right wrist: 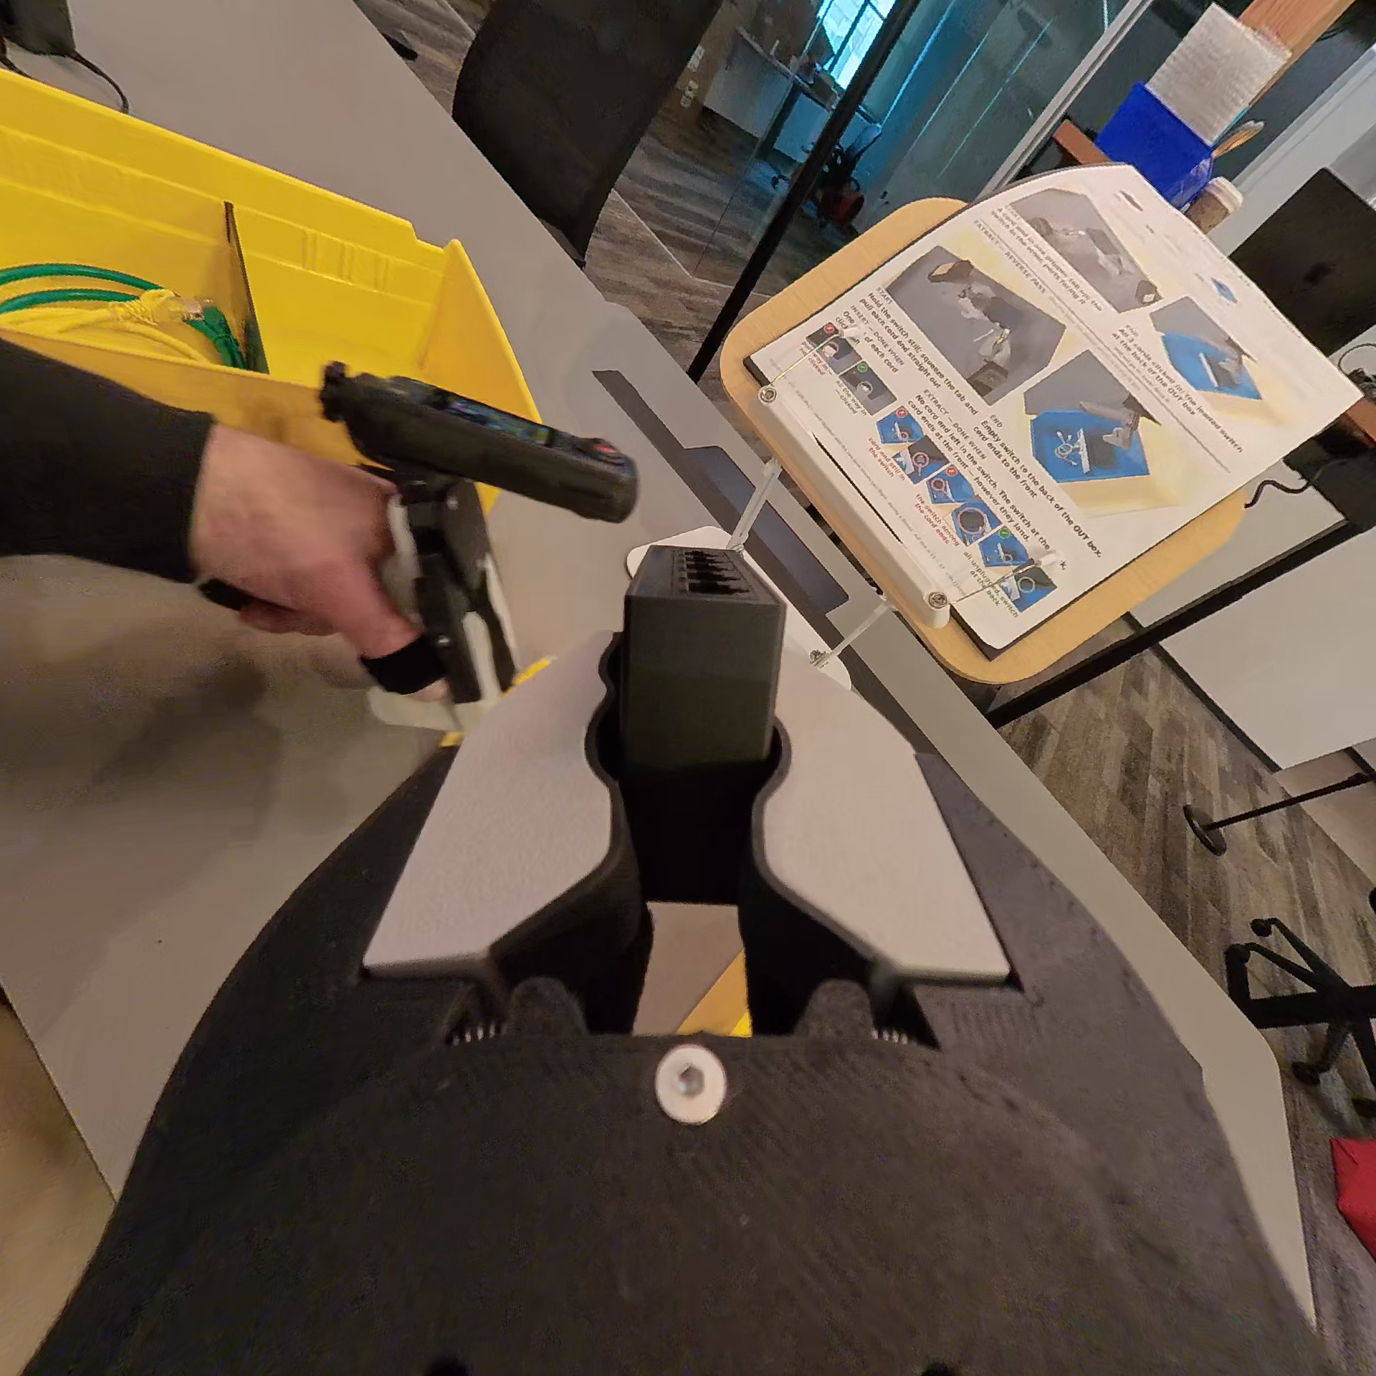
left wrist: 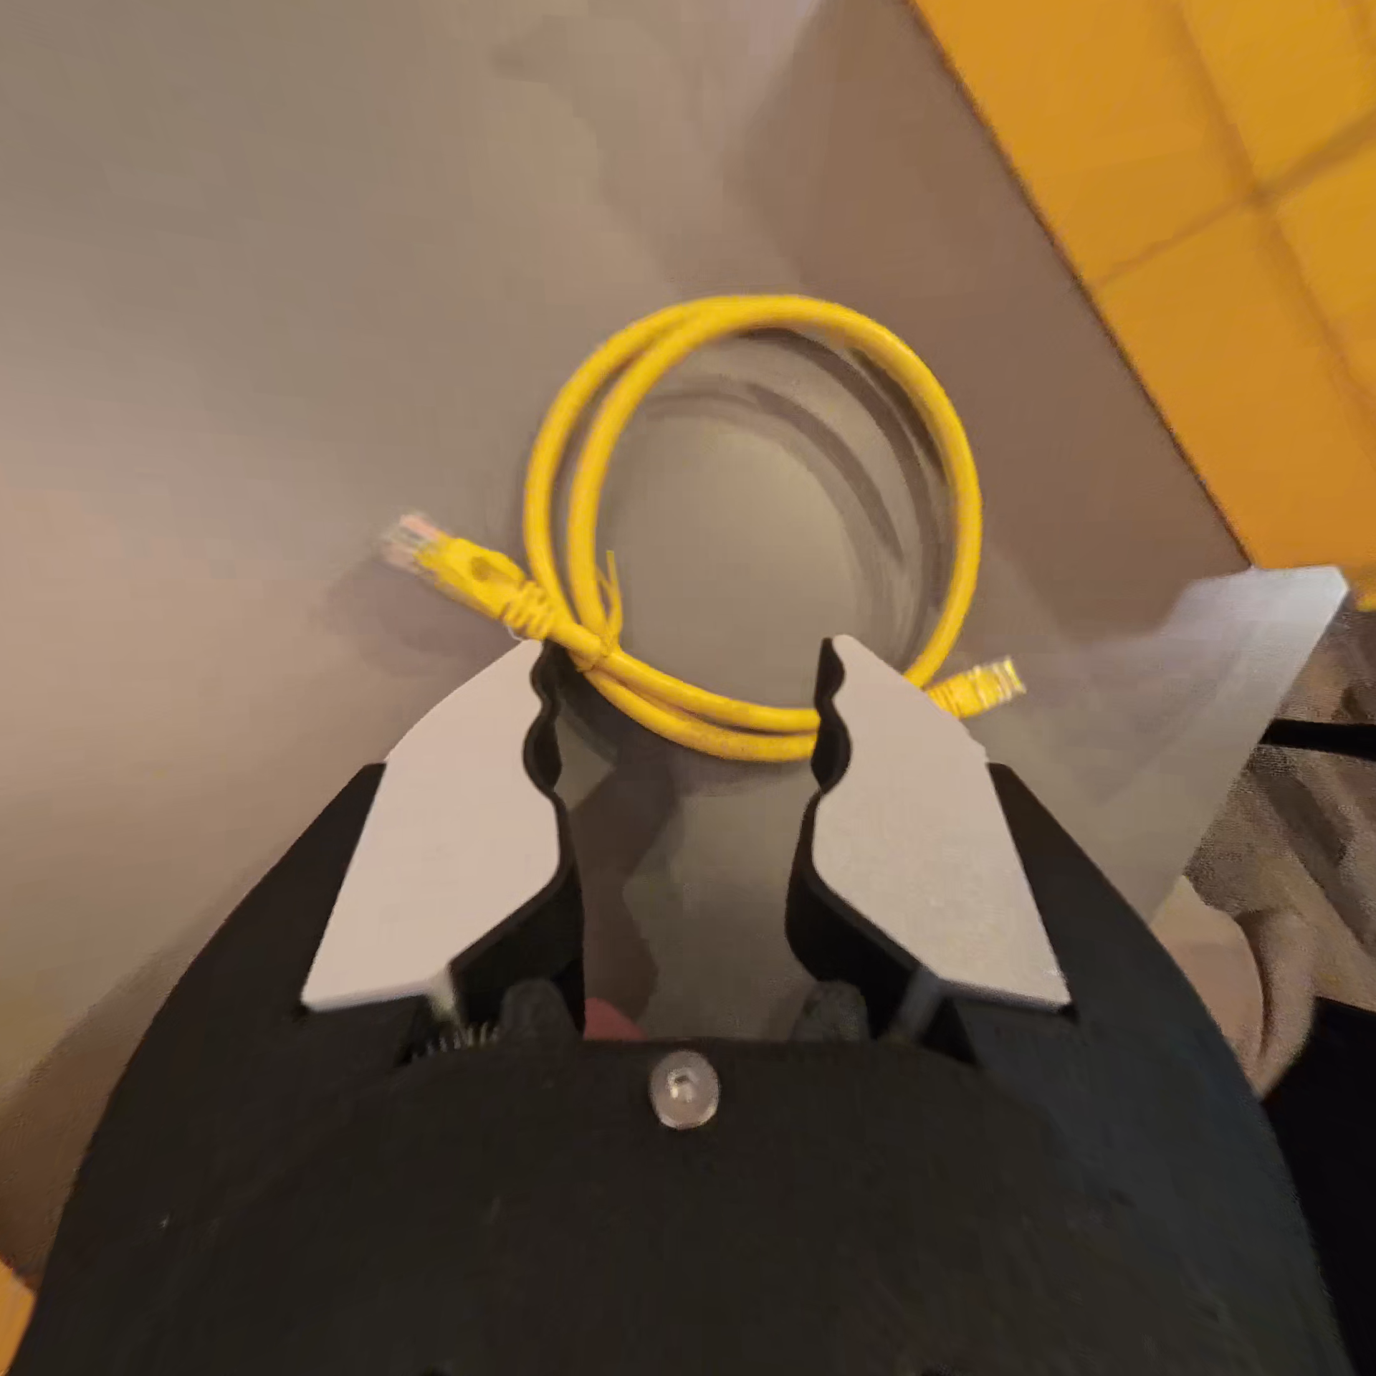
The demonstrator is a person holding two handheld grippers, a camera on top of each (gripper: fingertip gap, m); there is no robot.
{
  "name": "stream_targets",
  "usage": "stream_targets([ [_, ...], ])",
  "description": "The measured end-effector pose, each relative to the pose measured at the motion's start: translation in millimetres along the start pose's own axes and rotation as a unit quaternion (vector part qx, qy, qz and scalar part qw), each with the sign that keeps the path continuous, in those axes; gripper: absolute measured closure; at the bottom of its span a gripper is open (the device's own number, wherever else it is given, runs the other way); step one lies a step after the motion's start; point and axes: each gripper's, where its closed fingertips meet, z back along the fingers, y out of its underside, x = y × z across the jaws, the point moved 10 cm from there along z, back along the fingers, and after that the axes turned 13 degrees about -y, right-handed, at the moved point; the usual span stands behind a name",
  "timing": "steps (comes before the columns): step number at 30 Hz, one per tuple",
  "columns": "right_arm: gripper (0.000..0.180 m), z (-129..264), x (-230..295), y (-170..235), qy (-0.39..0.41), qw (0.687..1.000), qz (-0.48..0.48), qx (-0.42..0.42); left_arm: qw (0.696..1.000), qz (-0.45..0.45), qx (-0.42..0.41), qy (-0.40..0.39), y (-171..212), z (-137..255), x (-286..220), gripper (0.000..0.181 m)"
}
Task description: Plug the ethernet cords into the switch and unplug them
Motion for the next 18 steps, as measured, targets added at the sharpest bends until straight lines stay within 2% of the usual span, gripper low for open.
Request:
stream_targets([
  [1,0.151,0,0,0,-0.001,1.000,-0.001,0.000,1.000,-0.015,-0.008,-0.006,-8,-5,5,0.121],
  [3,0.151,1,0,0,0.001,1.000,0.001,0.002,0.999,-0.040,-0.011,-0.031,-15,0,8,0.121],
  [5,0.151,4,-1,0,0.005,1.000,0.002,0.001,0.999,-0.007,-0.017,-0.030,-11,12,7,0.111],
  [8,0.151,4,-5,2,0.003,1.000,-0.010,-0.010,0.997,0.034,-0.034,-0.063,-2,19,11,0.105],
  [12,0.150,0,-4,4,-0.004,1.000,-0.012,-0.008,0.997,0.039,-0.006,-0.062,2,-3,-2,0.099],
  [13,0.150,-1,-3,4,-0.005,1.000,-0.011,-0.008,0.997,0.035,-0.018,-0.069,-1,-8,-6,0.102],
  [18,0.150,1,-3,4,-0.003,1.000,-0.013,-0.007,0.988,-0.064,-0.025,-0.140,-16,-25,-11,0.158],
])
